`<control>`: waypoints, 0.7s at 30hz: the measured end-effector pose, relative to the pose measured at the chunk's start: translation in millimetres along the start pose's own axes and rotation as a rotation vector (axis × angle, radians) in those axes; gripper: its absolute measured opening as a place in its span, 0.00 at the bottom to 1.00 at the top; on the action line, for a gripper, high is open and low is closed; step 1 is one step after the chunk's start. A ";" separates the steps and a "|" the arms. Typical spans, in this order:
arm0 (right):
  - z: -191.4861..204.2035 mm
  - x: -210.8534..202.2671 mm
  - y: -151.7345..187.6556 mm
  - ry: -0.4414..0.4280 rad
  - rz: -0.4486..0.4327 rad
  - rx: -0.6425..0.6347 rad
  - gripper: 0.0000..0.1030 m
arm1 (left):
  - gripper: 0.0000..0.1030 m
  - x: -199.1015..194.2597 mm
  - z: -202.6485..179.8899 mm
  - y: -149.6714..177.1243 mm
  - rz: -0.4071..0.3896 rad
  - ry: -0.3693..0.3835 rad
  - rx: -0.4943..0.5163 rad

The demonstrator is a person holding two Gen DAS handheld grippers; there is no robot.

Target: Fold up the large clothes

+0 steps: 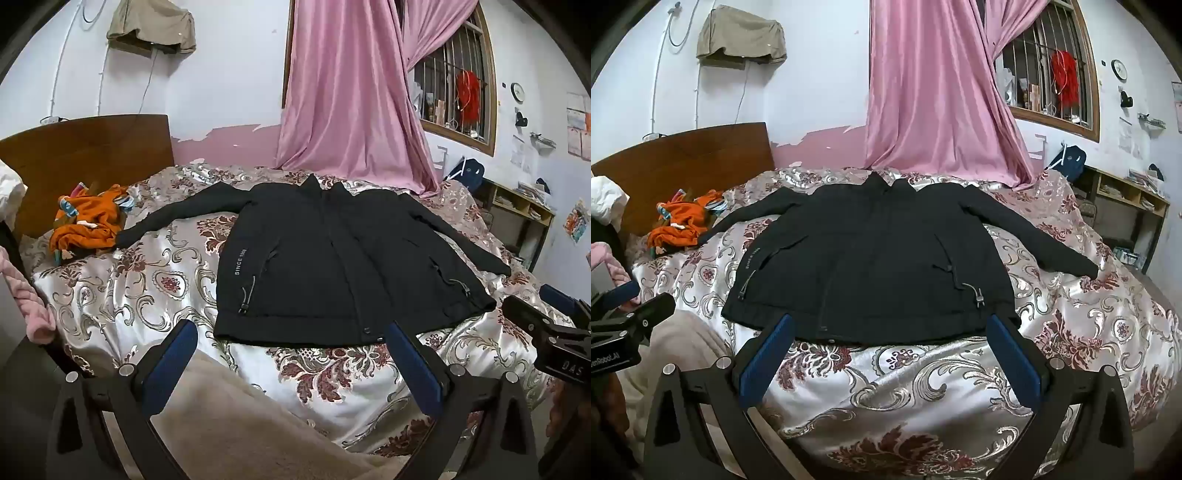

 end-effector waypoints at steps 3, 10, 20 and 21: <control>0.3 -0.2 0.0 -0.001 -0.004 0.000 0.99 | 1.00 -0.5 1.2 0.3 0.001 -0.004 0.000; 0.4 -0.3 0.5 0.000 -0.001 0.002 0.99 | 1.00 -0.9 0.9 0.7 0.005 -0.002 0.002; 0.1 -0.1 0.5 -0.002 0.000 0.001 0.99 | 1.00 -4.3 -5.5 -2.0 0.003 0.010 0.013; 0.2 0.0 -0.3 -0.001 0.001 0.001 0.99 | 1.00 -4.9 -6.3 -2.5 0.003 0.011 0.014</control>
Point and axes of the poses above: each gripper's, at about its wrist camera, not at the fingertips, and x roughly the way its jaws point, z to its left, y to its underside, the point moved 3 cm from there along x, roughly the way its jaws point, and after that the axes turned 15 degrees about -y, right-handed, at the moved point
